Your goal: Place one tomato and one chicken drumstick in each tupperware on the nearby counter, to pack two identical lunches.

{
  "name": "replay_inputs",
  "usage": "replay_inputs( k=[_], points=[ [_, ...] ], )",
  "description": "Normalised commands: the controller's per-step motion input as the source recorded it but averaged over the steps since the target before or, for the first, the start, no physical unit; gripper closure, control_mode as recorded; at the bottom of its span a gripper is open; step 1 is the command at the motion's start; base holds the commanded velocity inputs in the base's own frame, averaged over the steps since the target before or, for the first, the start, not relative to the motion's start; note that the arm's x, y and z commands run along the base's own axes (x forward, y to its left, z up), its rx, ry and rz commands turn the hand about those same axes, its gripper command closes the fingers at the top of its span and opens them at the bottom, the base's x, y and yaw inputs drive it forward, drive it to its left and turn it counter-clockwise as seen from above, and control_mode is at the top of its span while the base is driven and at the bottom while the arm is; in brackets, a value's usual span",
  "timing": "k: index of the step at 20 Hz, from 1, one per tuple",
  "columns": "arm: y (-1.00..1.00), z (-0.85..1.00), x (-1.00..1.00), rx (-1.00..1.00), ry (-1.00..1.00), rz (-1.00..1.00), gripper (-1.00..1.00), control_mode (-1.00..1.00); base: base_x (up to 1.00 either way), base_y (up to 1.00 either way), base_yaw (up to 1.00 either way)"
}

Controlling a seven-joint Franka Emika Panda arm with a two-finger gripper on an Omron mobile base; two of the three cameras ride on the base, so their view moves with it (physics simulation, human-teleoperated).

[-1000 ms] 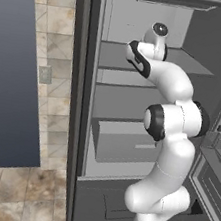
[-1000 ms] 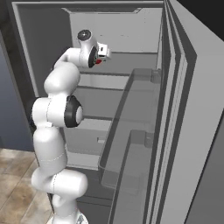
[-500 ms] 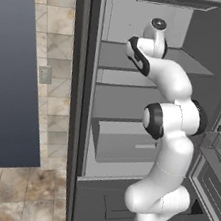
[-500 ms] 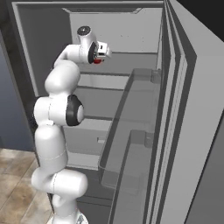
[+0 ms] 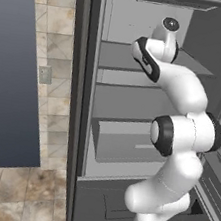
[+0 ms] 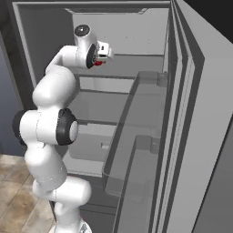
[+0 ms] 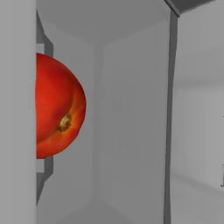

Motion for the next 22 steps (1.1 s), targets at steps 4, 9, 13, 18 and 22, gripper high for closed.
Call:
replay_inputs(
  k=[4,9,13,18,22],
  points=[
    [-0.01,0.00,-1.00,0.00,-0.23,0.10,1.00,-1.00,0.00,0.00,0.00],
    [0.00,0.00,-1.00,0.00,-0.33,0.12,1.00,-1.00,0.00,0.00,0.00],
    [0.00,0.00,-1.00,0.00,-0.25,0.05,1.00,-1.00,0.00,0.00,0.00],
    [0.00,0.01,-1.00,-0.03,-0.02,0.00,1.00,-1.00,0.00,0.00,0.00],
    [0.00,0.18,-1.00,-0.06,0.21,-0.07,1.00,-1.00,0.00,0.00,0.00]
  ],
)
